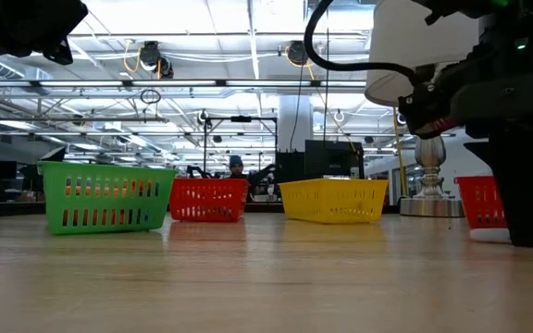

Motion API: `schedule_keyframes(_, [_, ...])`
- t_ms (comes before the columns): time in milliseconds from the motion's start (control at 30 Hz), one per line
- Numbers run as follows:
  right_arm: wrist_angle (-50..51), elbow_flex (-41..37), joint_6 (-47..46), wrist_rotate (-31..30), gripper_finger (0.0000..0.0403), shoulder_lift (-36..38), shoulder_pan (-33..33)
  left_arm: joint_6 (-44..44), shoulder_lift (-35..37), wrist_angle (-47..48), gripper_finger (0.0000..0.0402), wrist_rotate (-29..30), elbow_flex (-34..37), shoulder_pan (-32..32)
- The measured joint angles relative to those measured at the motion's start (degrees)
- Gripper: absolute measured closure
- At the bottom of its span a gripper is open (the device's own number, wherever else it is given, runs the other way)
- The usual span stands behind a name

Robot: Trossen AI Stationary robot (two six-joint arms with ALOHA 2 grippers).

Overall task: Pick & Place Markers
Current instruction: Put the red highlighter into the right red bin

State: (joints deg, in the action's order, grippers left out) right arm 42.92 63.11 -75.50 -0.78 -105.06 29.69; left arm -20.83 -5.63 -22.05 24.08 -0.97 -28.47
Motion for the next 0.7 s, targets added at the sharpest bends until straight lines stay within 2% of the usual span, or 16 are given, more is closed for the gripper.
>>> schedule_keyframes(167, [0.09,-0.02,4.16,0.49,0.0368,-0.02,0.01,0.01,0.0,-0.03,0.0355,0.0,0.0,0.0])
schedule_keyframes(233, [0.19,-0.02,6.95,0.68,0.0384,-0.02,-0.22,0.03,0.0,-0.01,0.0355,0.0,0.0,0.0])
schedule_keyframes(367, [-0.09,0.14,12.07,1.08,0.0383,1.73,-1.04,0.29,0.0,-0.03,0.0355,0.0,0.0,0.0])
schedule_keyframes(467, [1.19,1.06,16.39,-1.59,0.0384,4.15,-1.14,1.0,0.0,-0.04,0.0355,0.0,0.0,0.0])
schedule_keyframes(700, [1.07,6.86,32.16,-15.69,0.0384,16.9,0.35,1.87,0.0,-0.06,0.0355,0.0,0.0,0.0])
